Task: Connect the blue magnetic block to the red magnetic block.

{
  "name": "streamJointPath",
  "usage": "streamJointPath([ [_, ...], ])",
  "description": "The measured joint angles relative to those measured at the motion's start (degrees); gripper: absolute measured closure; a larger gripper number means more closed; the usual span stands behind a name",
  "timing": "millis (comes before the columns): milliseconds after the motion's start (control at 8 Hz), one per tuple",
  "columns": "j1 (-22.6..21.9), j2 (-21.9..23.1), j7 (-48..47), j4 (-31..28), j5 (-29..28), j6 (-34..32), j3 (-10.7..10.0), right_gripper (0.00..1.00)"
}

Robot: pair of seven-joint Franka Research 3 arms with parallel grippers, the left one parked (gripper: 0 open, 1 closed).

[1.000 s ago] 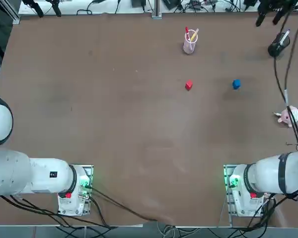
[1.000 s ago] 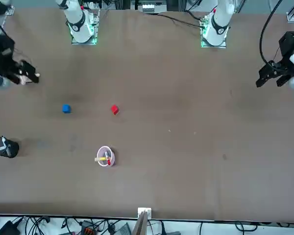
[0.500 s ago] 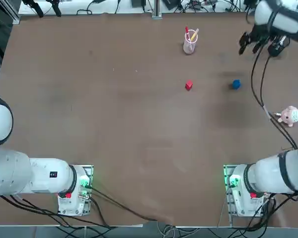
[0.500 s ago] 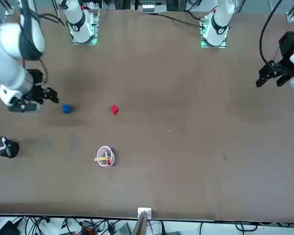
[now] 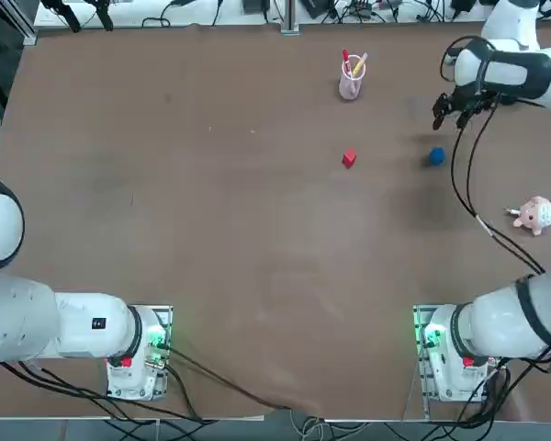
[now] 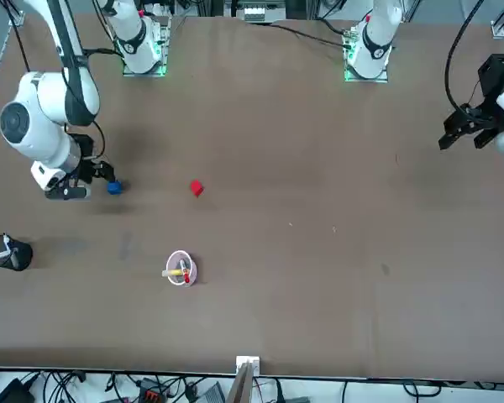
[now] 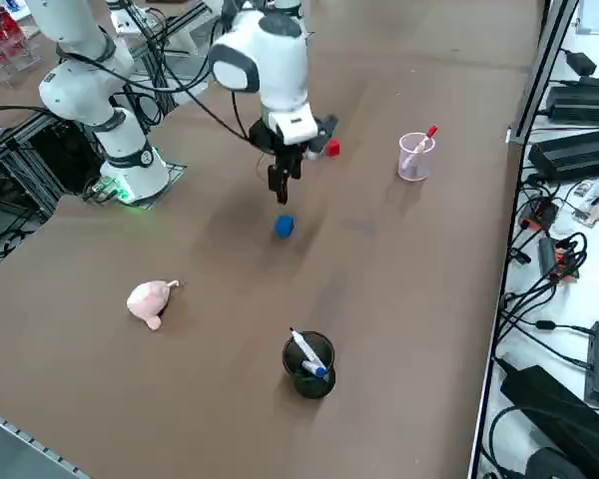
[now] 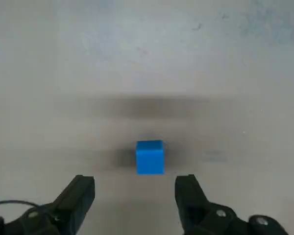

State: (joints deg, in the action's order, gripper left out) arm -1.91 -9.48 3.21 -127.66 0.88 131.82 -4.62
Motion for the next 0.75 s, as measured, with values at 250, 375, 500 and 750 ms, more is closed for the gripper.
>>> streamJointPath([
  [250, 0.7, -3.1, 0.0, -0.1, 0.0, 2.3, 0.0, 0.01],
  [375, 0.8, -4.4, 0.0, -0.1, 0.0, 3.2, 0.0, 0.02],
  [500, 0.8, -5.5, 0.0, -0.1, 0.0, 4.0, 0.0, 0.03],
  [750, 0.8, -8.2, 0.0, -0.1, 0.0, 6.1, 0.0, 0.07],
])
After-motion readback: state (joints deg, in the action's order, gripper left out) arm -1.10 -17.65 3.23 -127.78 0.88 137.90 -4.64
